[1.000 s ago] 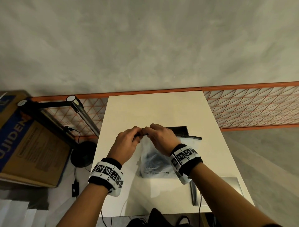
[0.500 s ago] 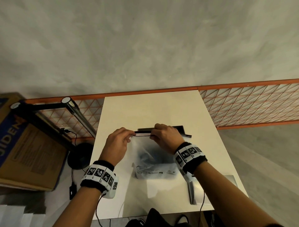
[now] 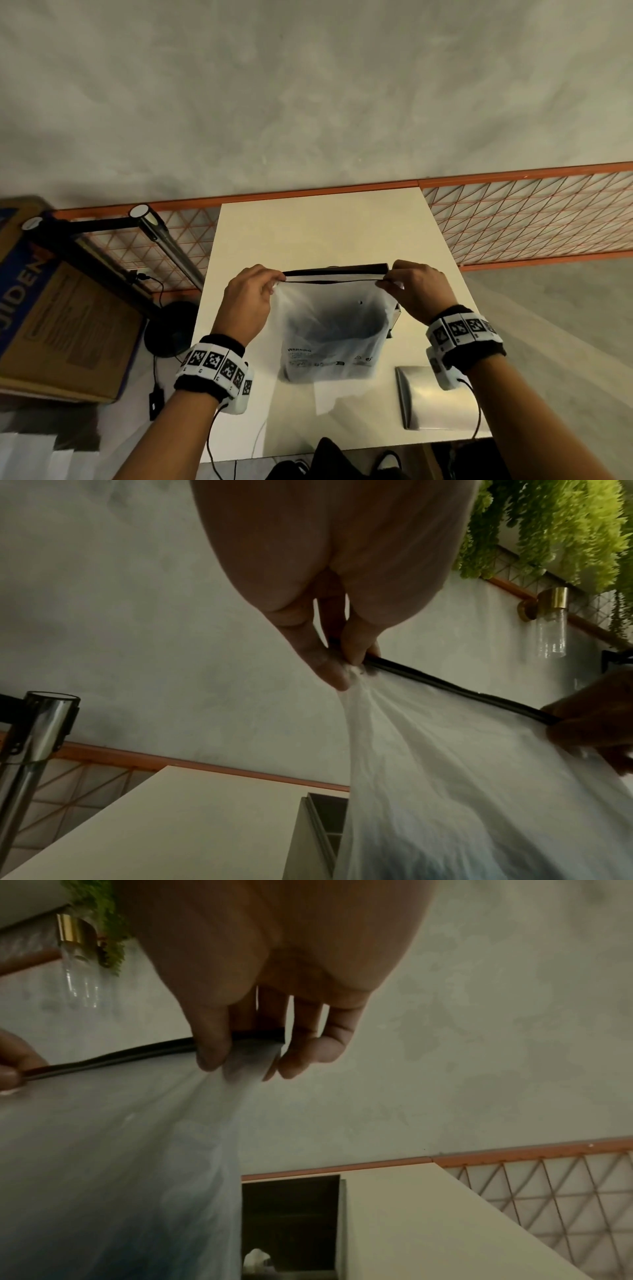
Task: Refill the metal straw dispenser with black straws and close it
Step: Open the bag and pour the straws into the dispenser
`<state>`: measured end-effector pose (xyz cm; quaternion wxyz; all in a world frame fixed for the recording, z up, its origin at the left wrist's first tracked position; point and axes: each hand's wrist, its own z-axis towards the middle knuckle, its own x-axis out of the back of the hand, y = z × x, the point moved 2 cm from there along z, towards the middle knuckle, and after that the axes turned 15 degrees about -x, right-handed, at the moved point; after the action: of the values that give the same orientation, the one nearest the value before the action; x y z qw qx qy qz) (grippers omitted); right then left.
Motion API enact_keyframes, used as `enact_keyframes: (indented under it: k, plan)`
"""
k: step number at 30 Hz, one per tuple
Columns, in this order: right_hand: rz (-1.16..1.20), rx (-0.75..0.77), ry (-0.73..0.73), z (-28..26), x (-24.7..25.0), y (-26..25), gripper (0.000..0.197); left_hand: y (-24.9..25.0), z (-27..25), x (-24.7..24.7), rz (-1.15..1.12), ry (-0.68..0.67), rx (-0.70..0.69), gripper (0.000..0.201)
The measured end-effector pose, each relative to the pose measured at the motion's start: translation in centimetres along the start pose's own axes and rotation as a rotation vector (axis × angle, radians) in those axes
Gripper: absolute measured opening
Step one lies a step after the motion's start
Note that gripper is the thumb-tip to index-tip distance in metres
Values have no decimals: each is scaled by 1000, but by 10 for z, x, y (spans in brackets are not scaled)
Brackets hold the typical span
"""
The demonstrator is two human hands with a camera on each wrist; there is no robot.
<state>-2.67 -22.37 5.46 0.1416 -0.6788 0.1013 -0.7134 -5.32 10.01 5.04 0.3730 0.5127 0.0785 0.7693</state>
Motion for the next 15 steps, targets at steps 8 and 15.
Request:
enact_keyframes:
  k: [8,15]
  plan:
    - [6,-230,9,-3,14,-21,53,11,10,-3,-19,56,67,17]
    - [99,-217,31,2,3,-4,21,20,10,1,-7,86,95,11]
